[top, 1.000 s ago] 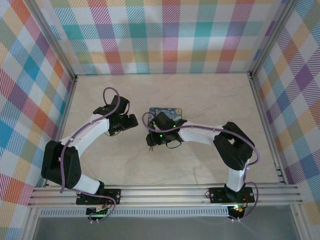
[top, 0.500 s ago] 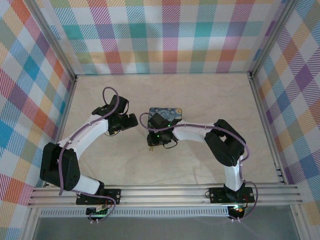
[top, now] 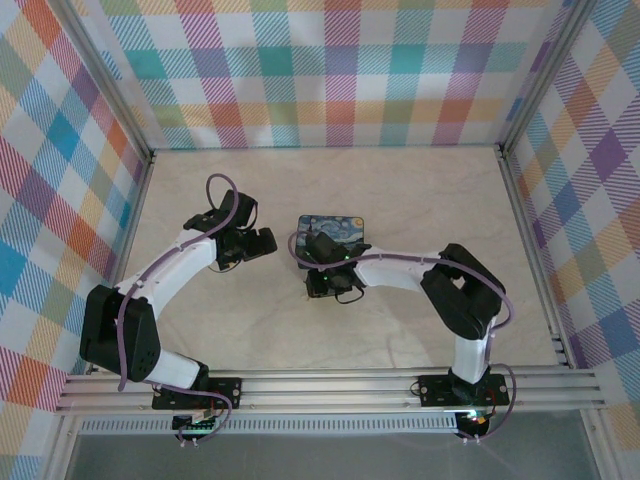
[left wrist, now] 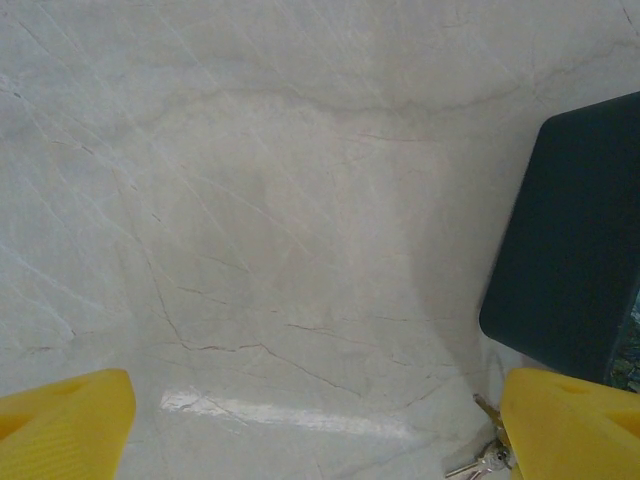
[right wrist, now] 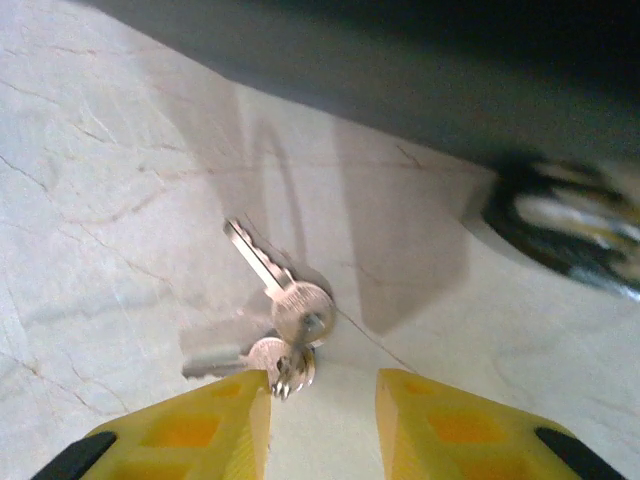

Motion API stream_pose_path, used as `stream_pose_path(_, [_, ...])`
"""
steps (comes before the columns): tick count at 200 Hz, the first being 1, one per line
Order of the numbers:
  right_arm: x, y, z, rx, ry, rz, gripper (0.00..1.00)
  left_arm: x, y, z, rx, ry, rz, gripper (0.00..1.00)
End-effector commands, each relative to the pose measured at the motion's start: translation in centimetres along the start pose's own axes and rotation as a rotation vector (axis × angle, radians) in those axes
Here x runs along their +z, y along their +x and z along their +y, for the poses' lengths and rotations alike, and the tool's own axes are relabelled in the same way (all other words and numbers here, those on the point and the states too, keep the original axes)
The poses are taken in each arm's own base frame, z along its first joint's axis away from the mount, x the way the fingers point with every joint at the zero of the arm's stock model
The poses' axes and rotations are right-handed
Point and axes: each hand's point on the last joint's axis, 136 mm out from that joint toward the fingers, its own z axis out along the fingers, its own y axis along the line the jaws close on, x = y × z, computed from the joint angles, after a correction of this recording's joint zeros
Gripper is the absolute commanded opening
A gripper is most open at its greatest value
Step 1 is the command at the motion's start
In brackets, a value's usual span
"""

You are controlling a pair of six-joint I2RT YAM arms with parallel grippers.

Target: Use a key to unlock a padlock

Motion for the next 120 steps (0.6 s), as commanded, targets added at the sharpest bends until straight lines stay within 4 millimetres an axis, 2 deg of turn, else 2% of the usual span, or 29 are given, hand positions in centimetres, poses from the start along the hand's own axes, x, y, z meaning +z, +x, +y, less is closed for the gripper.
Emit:
stream_pose_path(1, [-0.9, 0.9, -0.1, 0.024, -0.004, 0.013, 0.31, -0.6, 0.5, 0.6, 0.002, 0.000, 0.012, 0.94])
stream_pose_path(32, [-0.5, 0.4, 0.1, 0.036, -0.014, 0.002, 0.30, -0.7, 0.9, 0.0, 0.010, 0.033, 0.032, 0.94])
stream_pose_path(57, [-1.2, -0.8, 1.0, 0.011, -0.035, -0.039, 0.30, -0.9, 1.6, 0.0, 0.008, 0.054, 0.052, 0.94])
stream_pose_path(84, [-2.6, -2.0, 2.3, -0.070, -0.040, -0.105, 0.36, -1.2, 2.0, 0.8, 0.013, 0.029, 0.047, 0.94])
stream_pose_path(103, [-2.2, -2.4, 2.5, -0.127, 0.003, -0.093, 0.43, -1.4, 2.0, 1.1, 0.017, 0.020, 0.040, 0.94])
stream_pose_path(120, [-1.6, -2.7, 2.8, -0.185, 0.038, -0.091, 0.43, -1.5, 1.9, 1.1, 0.017, 0.019, 0.033, 0.94])
